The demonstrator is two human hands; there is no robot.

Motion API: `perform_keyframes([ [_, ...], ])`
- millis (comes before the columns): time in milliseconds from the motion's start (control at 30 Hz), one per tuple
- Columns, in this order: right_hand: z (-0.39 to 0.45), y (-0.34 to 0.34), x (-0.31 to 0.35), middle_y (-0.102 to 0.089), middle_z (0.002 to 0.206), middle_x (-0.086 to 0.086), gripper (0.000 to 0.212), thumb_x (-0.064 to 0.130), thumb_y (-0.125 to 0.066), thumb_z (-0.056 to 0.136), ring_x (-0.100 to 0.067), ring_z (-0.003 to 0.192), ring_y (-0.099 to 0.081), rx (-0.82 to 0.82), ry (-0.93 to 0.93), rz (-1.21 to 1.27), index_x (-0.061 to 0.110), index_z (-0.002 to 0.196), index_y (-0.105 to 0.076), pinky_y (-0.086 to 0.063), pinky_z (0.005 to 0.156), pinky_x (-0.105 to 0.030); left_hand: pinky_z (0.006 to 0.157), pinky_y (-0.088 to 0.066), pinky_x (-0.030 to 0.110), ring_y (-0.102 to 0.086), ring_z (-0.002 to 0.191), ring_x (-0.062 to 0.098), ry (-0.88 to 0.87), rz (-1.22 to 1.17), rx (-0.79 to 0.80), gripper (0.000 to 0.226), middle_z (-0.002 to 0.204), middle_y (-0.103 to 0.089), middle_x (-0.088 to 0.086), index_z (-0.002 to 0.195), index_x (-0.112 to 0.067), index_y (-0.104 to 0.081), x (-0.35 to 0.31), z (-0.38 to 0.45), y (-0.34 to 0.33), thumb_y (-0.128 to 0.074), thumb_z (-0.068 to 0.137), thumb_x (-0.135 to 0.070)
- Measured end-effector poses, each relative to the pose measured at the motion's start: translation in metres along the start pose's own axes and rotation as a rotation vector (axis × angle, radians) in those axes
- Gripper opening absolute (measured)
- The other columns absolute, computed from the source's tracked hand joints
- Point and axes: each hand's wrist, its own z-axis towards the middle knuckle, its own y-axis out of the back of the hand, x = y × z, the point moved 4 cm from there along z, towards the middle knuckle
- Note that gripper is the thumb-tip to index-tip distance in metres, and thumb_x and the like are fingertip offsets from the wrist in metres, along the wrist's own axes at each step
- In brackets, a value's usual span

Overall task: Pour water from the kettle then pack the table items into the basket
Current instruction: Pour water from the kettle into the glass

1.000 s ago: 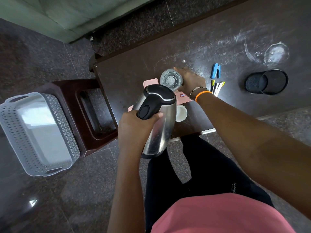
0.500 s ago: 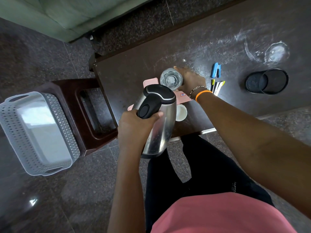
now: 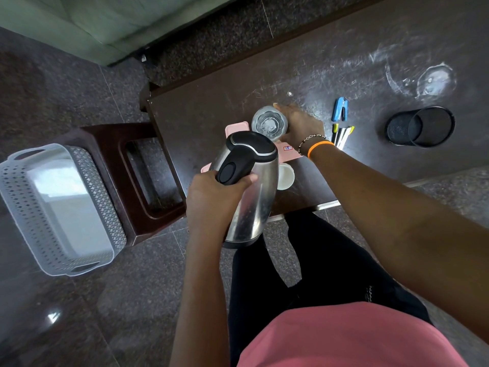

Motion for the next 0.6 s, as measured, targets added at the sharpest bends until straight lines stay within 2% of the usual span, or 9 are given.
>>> perform_keyframes([
  [367, 0.0003, 0.0001, 0.001, -0.04, 0.145, -0.004, 0.07, 0.027, -0.065, 0.08, -0.03, 0.125, -0.051, 0.002, 0.011, 0.004, 0.032, 0.141, -0.03, -0.045, 0.101, -0.048, 0.061, -0.049, 0.025, -0.06, 0.065, 0.009, -0.012, 0.01, 0.01, 0.035, 0.07, -0.064, -0.005, 0.057, -0.021, -0.057, 0.0, 0.0, 0.0003, -0.079, 0.061, -0.049],
  [600, 0.0008, -0.0015, -0.0006, -0.038, 0.146, -0.003, 0.072, 0.025, -0.066, 0.079, -0.029, 0.126, -0.049, 0.017, -0.002, 0.012, 0.034, 0.141, -0.029, -0.044, 0.102, -0.049, 0.057, -0.048, 0.026, -0.061, 0.062, 0.015, 0.002, 0.001, 0.018, 0.036, 0.062, -0.063, 0.0, 0.059, -0.016, -0.06, -0.0006, -0.0001, -0.0014, -0.079, 0.062, -0.047],
])
